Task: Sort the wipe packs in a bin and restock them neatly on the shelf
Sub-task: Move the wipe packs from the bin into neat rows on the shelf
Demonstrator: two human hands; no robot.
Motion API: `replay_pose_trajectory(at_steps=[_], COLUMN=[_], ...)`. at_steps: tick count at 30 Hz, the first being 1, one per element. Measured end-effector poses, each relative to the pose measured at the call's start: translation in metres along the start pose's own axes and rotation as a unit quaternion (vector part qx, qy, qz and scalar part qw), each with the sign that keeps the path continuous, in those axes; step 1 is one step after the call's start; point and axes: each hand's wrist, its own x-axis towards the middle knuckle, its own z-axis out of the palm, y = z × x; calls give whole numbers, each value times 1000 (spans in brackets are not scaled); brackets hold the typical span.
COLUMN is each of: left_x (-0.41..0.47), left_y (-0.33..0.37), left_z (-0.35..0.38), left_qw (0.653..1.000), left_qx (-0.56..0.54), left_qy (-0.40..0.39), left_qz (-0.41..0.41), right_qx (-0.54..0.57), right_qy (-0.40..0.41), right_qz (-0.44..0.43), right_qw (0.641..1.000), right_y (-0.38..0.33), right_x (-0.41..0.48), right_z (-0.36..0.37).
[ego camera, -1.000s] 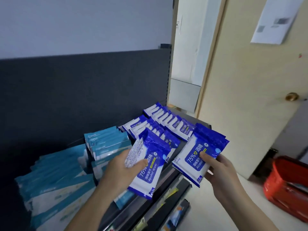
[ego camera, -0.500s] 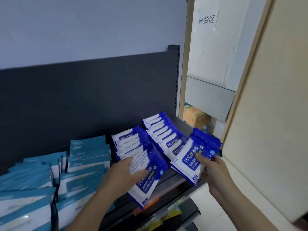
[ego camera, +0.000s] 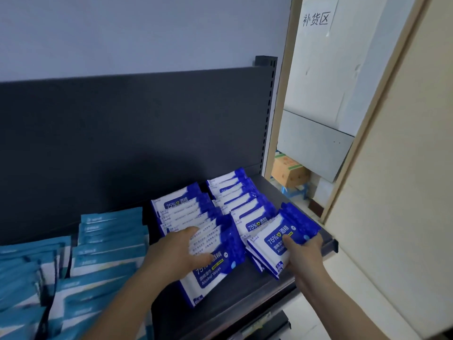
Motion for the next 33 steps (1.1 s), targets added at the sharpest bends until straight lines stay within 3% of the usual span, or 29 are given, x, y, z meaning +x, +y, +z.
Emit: replay_pose_trajectory(at_steps=[4, 8, 10, 11, 14, 17, 25, 28, 33], left_x=[13, 22, 21, 21, 19, 16, 10, 10, 4], left_y=[-3, -3, -1, -1, 1, 4, 18, 26, 10], left_z=[-9, -15, -16, -16, -10, 1, 4, 15, 48], left_qw=[999, 996, 988, 983, 965, 955, 960, 952, 918], left_qx=[25, 76, 136, 165, 211, 227, 252, 276, 307], left_qy=[-20, -33, -14, 4, 54, 71, 24, 64, 190], left_qz=[12, 36, 67, 85, 144, 176, 115, 113, 162], right_qx=[-95, -158, -261, -338, -547, -648, -742, -747, -703], right_qy=[74, 68, 54, 52, 22, -105, -305, -321, -310], right_qz=[-45, -123, -187, -222, -330, -348, -342, -341, -388], right_qw=[992, 978, 945, 913, 769, 670, 489, 473, 508], right_y=[0, -5, -4, -5, -2, -7, -43, -47, -35], right_x=[4, 1, 1, 1, 10, 14, 24, 36, 53], right_z=[20, 28, 26, 24, 12, 3, -6, -6, -14])
